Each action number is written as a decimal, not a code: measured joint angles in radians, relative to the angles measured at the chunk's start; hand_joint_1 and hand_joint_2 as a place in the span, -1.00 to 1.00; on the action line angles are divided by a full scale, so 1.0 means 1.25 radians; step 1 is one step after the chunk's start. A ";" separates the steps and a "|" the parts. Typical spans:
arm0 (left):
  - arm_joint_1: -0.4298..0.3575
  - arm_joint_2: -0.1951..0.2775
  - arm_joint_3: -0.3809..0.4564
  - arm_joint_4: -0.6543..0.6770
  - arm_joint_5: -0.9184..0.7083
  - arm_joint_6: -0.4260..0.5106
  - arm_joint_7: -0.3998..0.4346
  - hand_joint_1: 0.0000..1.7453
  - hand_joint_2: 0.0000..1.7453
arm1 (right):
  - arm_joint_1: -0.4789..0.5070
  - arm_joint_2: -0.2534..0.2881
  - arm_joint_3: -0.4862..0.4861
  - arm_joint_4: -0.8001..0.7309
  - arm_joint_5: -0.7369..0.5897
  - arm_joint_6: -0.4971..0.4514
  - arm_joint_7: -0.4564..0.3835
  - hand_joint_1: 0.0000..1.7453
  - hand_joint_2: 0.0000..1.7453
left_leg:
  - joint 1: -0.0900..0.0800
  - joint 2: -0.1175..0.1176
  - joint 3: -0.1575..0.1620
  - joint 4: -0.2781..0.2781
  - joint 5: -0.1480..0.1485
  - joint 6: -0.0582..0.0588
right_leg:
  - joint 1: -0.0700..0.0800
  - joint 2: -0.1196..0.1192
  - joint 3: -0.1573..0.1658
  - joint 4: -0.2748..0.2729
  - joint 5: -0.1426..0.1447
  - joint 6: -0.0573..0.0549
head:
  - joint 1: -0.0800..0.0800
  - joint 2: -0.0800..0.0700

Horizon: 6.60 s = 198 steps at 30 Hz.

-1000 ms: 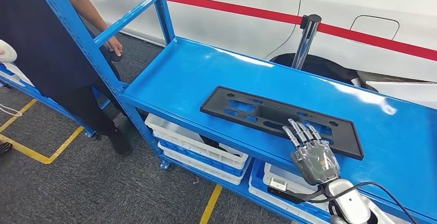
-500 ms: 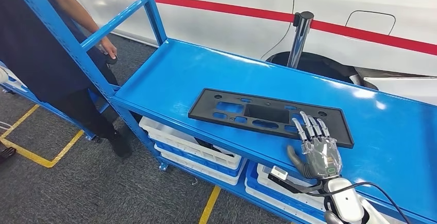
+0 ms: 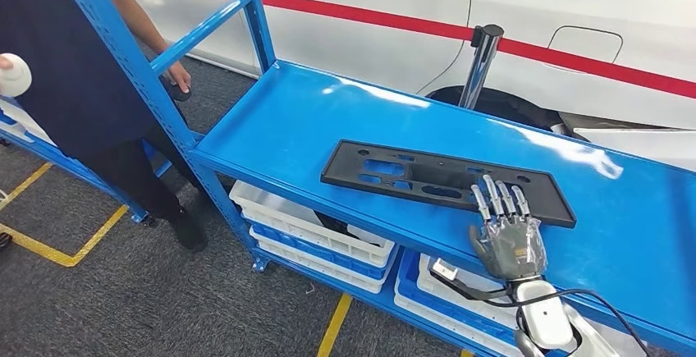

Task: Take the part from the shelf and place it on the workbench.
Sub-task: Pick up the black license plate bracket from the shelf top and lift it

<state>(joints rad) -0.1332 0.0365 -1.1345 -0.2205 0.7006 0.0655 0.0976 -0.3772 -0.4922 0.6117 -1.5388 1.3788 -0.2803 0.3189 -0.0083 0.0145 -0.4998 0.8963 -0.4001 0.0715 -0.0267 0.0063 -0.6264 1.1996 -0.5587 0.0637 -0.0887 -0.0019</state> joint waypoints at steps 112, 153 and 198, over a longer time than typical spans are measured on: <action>-0.006 -0.027 0.027 0.000 0.040 -0.003 -0.016 -1.00 -1.00 | -0.375 0.157 0.345 -0.016 -0.185 0.445 -0.016 -1.00 1.00 | 0.005 -0.006 -0.033 0.076 -0.031 -0.036 | -0.002 -0.004 0.065 -0.202 0.108 -0.036 | 0.000 0.000; -0.007 -0.037 0.043 0.000 0.043 0.006 -0.046 -1.00 -1.00 | -0.408 0.290 0.298 0.244 -0.231 0.258 0.043 1.00 1.00 | 0.006 0.000 -0.002 -0.002 0.008 -0.010 | -0.001 -0.005 -0.025 0.020 -0.015 -0.006 | 0.000 0.000; -0.043 -0.018 0.067 -0.004 0.032 -0.007 -0.433 -1.00 1.00 | -0.085 -0.016 -0.324 -0.706 -1.066 -0.279 -0.070 1.00 1.00 | 0.011 -0.003 -0.105 0.231 -0.118 -0.047 | -0.007 0.002 0.059 -0.184 0.092 -0.023 | 0.000 0.000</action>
<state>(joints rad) -0.1870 0.0144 -1.0507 -0.2259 0.7402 0.0565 -0.4436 -0.4836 -0.5116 0.2066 -2.4208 0.0465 -0.6287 0.2312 0.0049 0.0105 -0.6311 1.1851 -0.5477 0.0133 -0.0353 0.0088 -0.5530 0.9696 -0.4439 0.0352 -0.0890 -0.0018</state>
